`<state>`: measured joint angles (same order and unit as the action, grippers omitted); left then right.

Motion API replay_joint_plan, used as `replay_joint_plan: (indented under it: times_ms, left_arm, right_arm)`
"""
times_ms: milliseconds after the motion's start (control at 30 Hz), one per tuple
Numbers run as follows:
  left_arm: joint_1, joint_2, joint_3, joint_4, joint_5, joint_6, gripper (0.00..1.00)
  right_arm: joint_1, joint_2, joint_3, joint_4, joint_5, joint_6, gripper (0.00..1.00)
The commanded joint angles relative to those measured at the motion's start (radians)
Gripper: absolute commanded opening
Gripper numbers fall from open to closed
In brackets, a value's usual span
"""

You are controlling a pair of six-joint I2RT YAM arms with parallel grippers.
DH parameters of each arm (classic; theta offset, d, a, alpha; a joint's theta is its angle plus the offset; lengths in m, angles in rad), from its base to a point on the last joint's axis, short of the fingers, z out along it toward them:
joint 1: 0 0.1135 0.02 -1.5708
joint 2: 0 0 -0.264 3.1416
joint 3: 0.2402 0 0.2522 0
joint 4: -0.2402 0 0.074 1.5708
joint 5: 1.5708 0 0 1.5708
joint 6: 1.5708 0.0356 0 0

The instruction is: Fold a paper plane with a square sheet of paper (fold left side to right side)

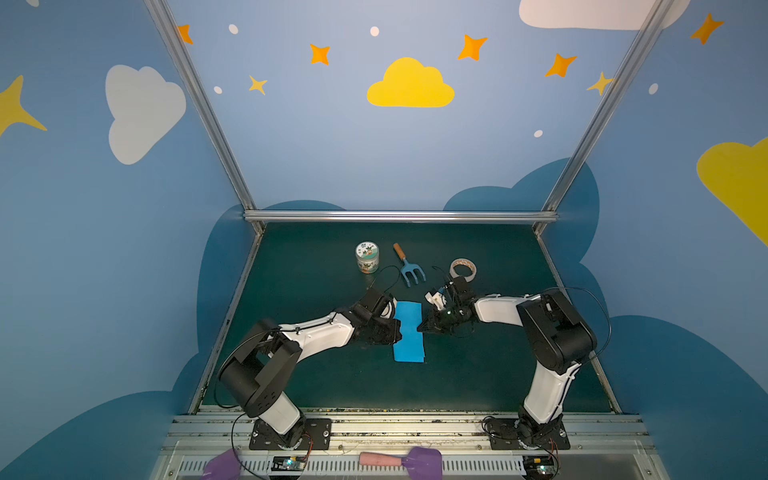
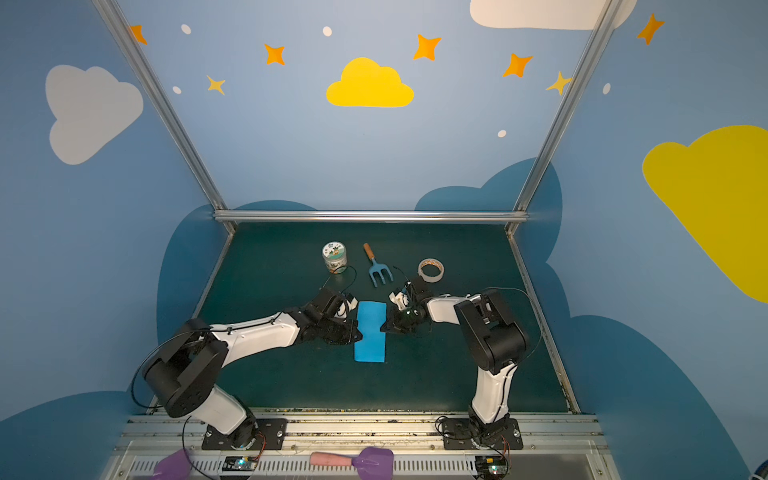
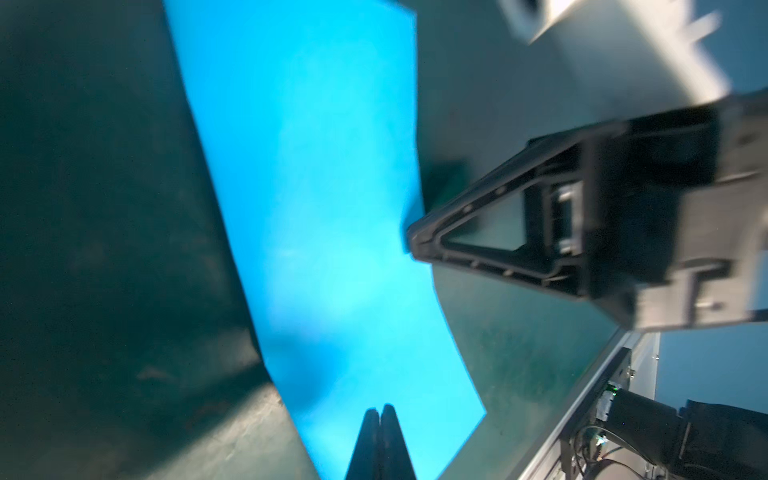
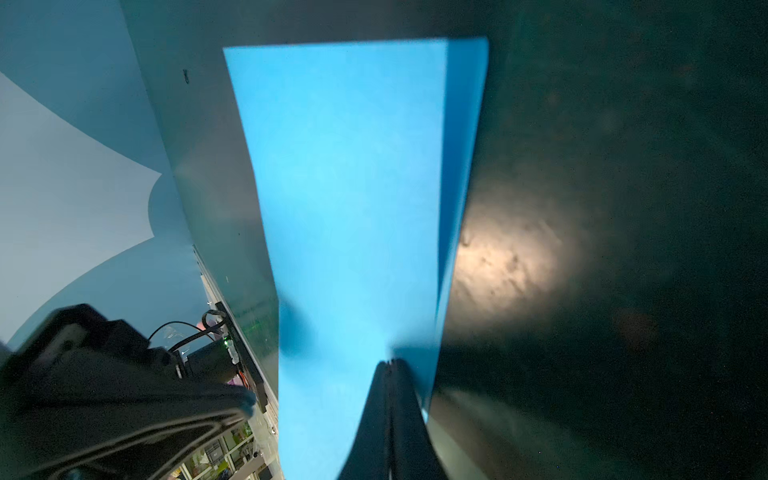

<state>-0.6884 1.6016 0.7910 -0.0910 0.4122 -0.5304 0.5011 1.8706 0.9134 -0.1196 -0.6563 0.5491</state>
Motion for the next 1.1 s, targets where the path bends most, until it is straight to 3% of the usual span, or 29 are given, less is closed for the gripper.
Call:
replay_joint_plan:
  times_ms: [0,600,867,1067]
  left_arm:
    - [-0.017,0.011,-0.033,0.072,-0.006,-0.038,0.04]
    - [-0.022,-0.031,-0.183,0.08,-0.065,-0.059,0.04]
    - [-0.022,-0.168,-0.264,0.047,-0.074,-0.097,0.04]
    - [-0.018,-0.276,-0.169,-0.054,-0.113,-0.101,0.04]
  right_arm:
    - [0.002,0.09,-0.047,-0.14,0.242,-0.014,0.0]
    - [-0.001,0.092,-0.042,-0.132,0.241,-0.01,0.0]
    - [-0.005,0.1,-0.016,-0.158,0.238,-0.047,0.0]
    - [-0.004,0.092,0.031,-0.221,0.274,-0.138,0.0]
